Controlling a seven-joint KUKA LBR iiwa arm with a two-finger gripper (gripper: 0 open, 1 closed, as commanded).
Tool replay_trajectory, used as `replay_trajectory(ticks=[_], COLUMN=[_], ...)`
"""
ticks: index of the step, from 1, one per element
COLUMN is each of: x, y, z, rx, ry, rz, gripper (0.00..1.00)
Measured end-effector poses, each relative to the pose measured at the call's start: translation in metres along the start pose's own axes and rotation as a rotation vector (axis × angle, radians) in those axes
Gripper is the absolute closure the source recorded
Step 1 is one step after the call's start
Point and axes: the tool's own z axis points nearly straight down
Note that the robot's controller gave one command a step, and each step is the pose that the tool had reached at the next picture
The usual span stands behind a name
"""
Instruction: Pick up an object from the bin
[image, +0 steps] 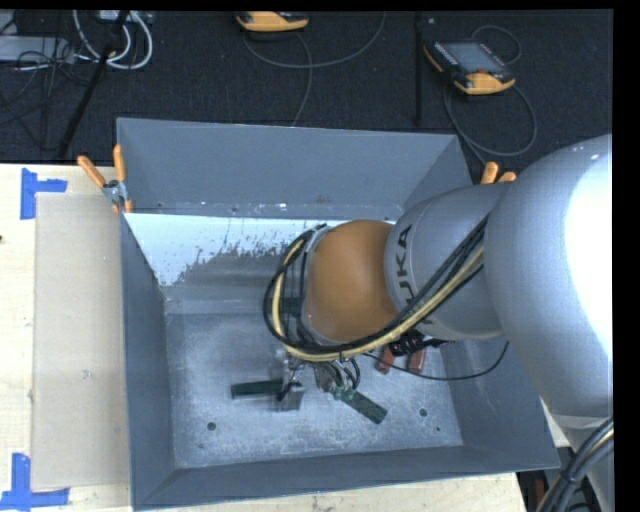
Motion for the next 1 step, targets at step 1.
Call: replay_trajectory(ticks=[1], x=[-0.038], y=[-0.0158], z=[-0.1668], rx=[0.0], ry=[-0.01], rz=[-0.038], gripper=[1.0])
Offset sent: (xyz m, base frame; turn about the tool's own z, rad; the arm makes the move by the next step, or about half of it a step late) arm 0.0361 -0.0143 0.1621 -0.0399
